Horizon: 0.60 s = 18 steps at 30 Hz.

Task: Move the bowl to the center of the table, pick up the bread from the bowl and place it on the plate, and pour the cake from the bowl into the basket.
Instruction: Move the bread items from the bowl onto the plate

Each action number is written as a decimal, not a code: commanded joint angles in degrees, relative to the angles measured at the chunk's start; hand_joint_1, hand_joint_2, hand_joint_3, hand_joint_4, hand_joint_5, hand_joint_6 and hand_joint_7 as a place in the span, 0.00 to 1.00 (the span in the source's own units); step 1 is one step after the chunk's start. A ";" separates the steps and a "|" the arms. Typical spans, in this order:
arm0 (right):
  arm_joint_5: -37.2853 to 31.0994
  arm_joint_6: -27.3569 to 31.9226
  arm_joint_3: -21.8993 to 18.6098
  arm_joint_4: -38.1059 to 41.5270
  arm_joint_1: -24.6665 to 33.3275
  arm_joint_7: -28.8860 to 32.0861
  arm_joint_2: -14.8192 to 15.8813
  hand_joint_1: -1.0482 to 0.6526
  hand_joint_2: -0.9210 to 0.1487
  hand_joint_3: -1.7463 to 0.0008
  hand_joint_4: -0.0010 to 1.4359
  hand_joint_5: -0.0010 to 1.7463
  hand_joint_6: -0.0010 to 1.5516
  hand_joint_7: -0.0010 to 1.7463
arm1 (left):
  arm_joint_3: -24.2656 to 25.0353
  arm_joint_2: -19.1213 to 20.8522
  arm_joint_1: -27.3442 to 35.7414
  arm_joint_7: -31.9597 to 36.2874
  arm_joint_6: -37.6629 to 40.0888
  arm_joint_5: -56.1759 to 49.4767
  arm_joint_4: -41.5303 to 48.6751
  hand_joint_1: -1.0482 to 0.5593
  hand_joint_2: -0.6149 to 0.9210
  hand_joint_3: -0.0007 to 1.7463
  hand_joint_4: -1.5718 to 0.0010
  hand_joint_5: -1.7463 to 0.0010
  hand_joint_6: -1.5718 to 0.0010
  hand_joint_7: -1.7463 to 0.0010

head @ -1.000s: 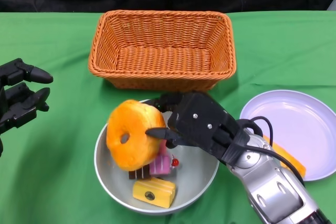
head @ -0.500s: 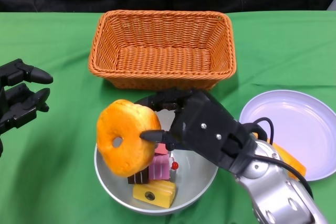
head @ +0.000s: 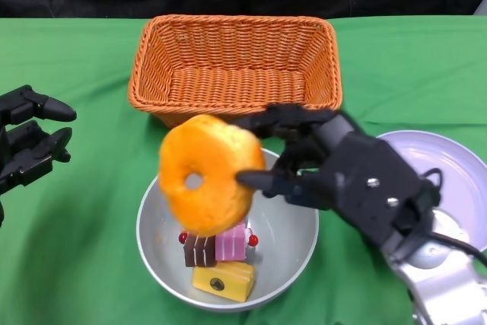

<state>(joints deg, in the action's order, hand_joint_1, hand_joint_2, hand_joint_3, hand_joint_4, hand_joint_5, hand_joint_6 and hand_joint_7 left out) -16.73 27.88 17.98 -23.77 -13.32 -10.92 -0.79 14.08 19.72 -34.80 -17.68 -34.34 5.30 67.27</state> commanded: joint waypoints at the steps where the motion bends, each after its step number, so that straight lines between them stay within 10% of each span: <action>1: 0.66 2.02 -1.56 -3.50 0.85 -0.22 1.04 0.46 0.00 0.92 0.53 0.69 0.54 0.41 | 0.20 1.06 0.17 0.62 0.29 0.01 0.15 0.66 1.00 0.23 0.58 0.07 0.58 0.31; 18: 7.36 -0.01 -13.38 -13.38 10.41 1.91 3.34 0.46 0.00 0.93 0.55 0.76 0.47 0.56 | 0.72 1.33 -0.16 0.12 0.43 0.47 0.60 0.65 1.00 0.23 0.58 0.07 0.57 0.31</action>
<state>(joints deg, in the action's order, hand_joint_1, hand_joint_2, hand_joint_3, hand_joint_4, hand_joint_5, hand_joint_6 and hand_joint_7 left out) -9.71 27.87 6.05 -35.71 -3.76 -9.83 1.58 14.30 19.79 -34.85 -17.68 -33.92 5.33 67.53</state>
